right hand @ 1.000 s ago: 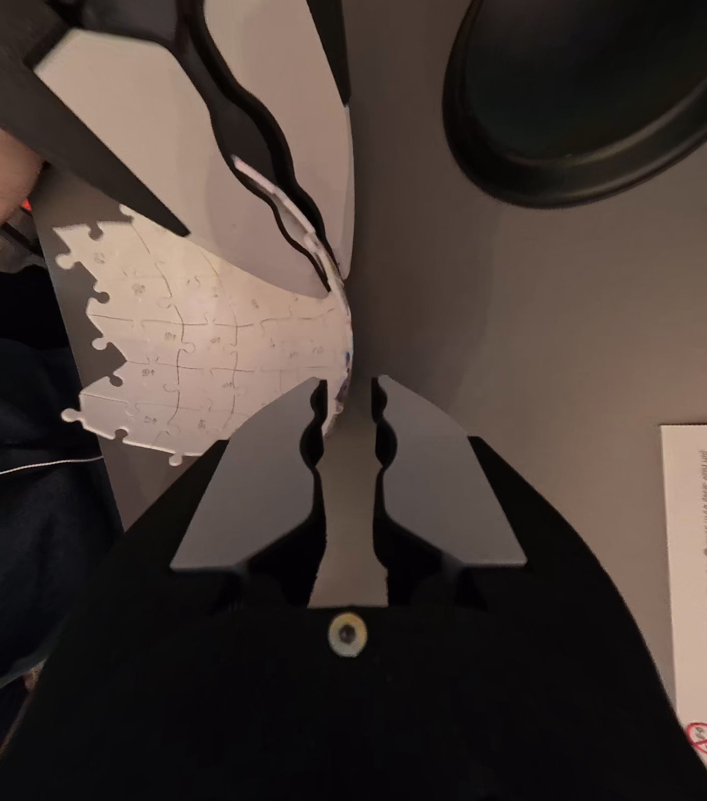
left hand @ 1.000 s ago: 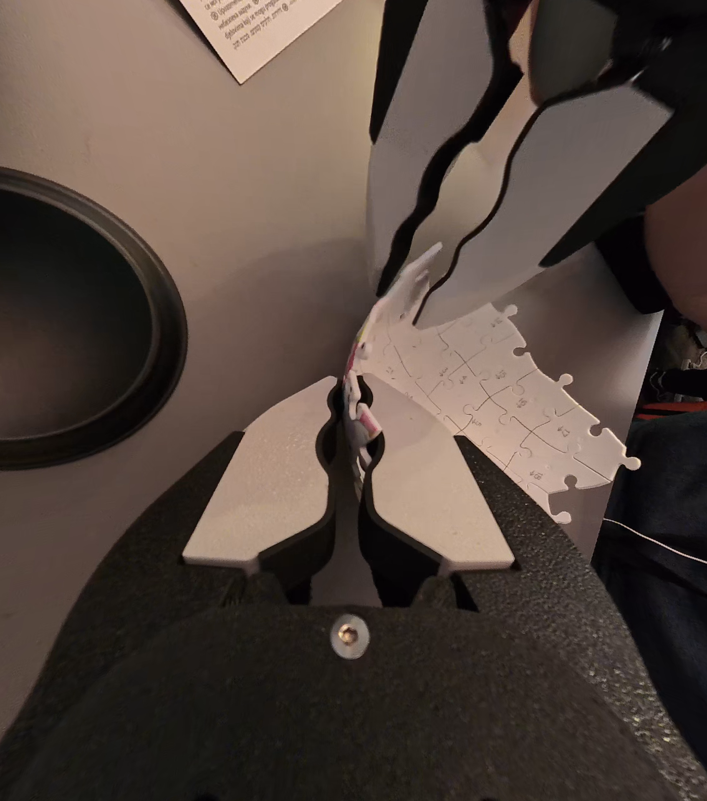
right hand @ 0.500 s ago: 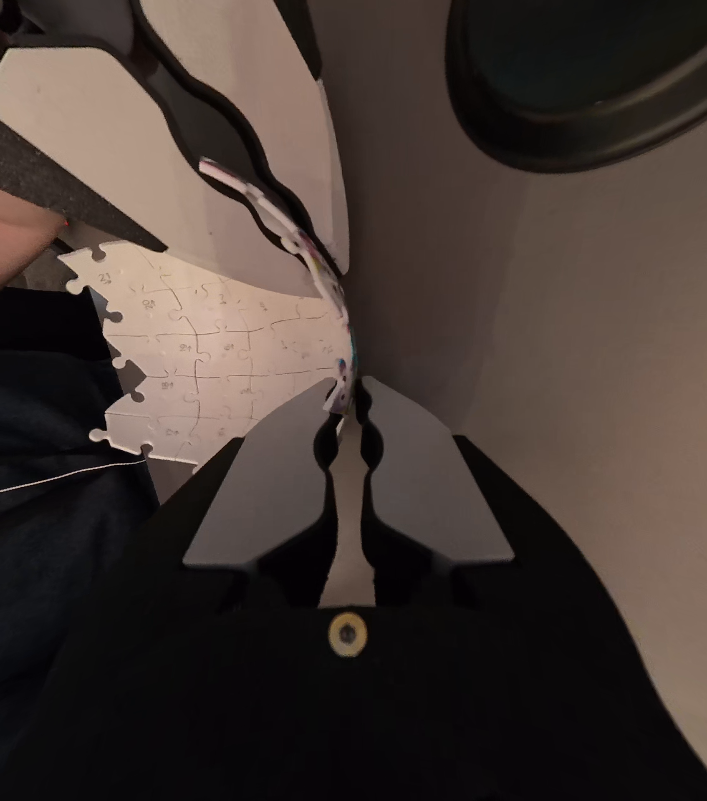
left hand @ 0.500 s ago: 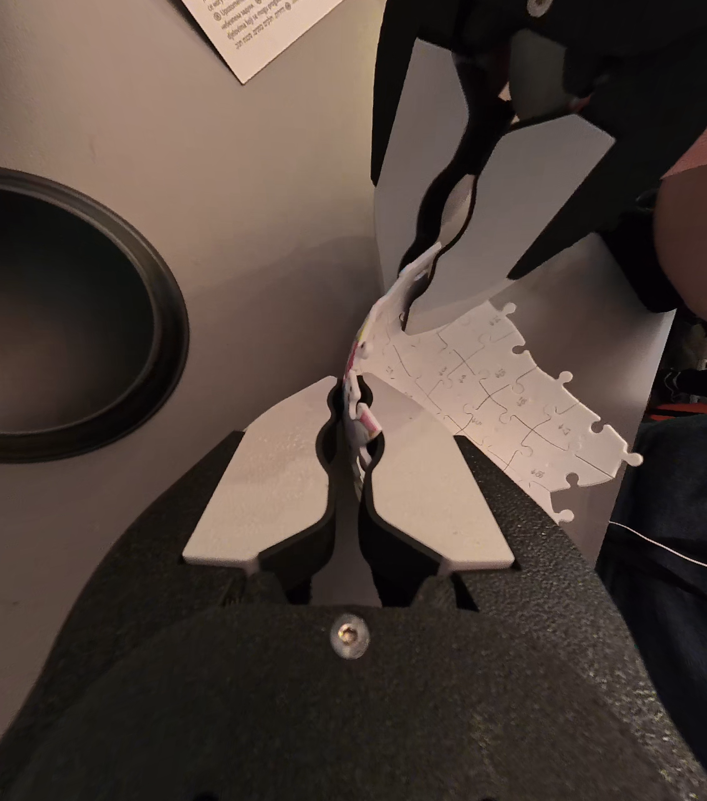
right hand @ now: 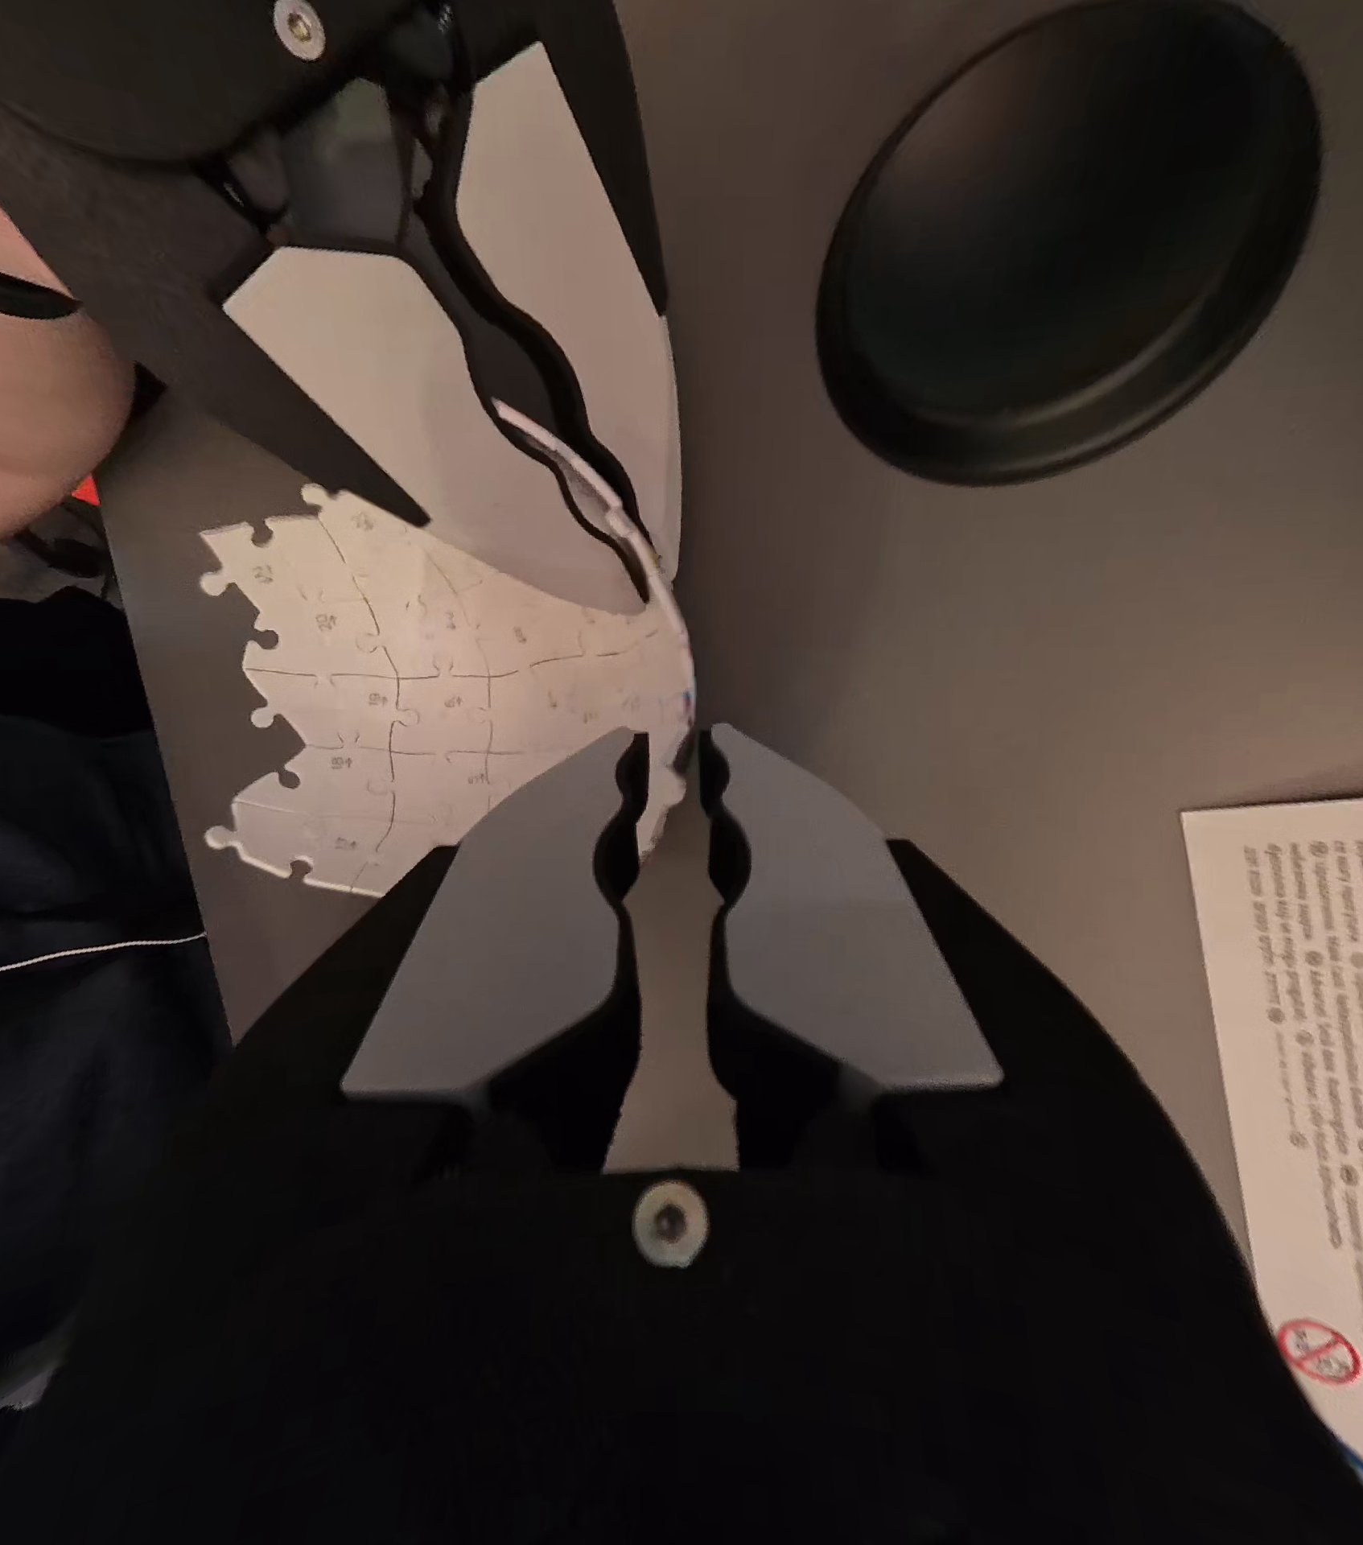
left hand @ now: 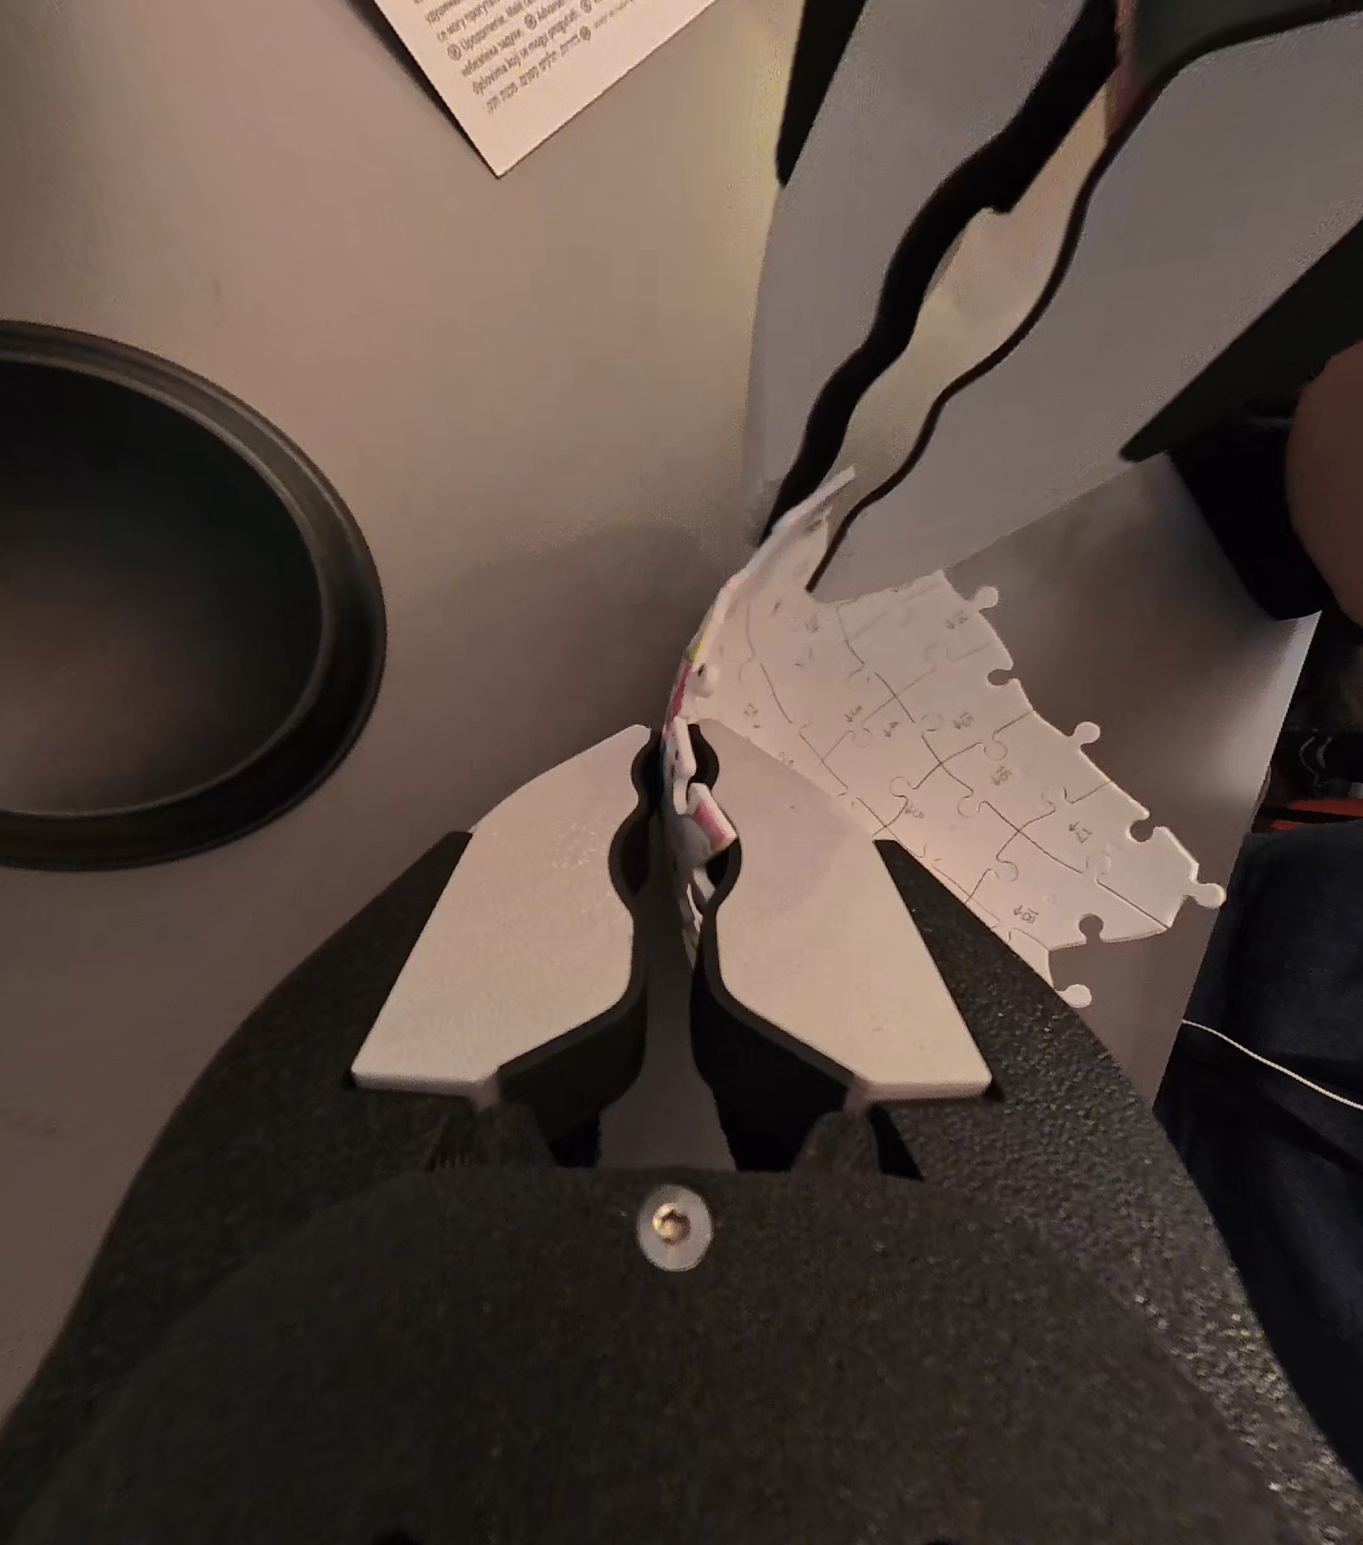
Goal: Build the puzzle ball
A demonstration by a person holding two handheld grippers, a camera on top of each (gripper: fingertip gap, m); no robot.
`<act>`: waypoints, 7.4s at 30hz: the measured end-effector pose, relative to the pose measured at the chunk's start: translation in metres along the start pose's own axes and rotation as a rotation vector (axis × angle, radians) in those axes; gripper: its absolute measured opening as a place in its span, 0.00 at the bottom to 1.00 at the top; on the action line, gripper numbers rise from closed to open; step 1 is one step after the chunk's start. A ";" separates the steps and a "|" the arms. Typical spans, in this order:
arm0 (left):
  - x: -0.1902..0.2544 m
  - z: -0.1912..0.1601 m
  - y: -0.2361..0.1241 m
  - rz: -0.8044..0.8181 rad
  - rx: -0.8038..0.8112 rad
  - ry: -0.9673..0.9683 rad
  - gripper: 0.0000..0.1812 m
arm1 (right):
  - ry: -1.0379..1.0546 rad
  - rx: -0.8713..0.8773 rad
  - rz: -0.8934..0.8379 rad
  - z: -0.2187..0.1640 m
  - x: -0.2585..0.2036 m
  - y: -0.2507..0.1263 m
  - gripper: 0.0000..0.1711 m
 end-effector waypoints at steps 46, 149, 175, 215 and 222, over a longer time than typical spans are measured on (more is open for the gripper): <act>0.001 0.000 -0.002 0.032 0.016 -0.008 0.02 | 0.067 -0.090 -0.068 -0.001 -0.003 0.013 0.02; 0.002 -0.001 -0.002 0.040 -0.003 -0.075 0.02 | -0.070 -0.021 -0.082 0.001 -0.009 0.005 0.11; 0.006 0.000 0.000 0.060 -0.013 -0.049 0.02 | -0.035 -0.049 -0.061 -0.001 -0.003 0.010 0.04; 0.009 0.000 0.007 0.036 -0.041 -0.043 0.02 | -0.111 -0.030 -0.087 0.002 -0.008 0.007 0.02; 0.011 0.001 0.007 0.048 -0.036 -0.032 0.02 | -0.079 -0.023 -0.083 0.000 -0.006 0.006 0.02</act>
Point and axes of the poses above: each gripper's, where its closed fingertips meet, y out along the fingers, z out of its top, x = y × z across the jaws, the point moved 10 cm from there along -y, back along the fingers, and after that the axes turned 10 degrees about -z, right-handed, at the moved point
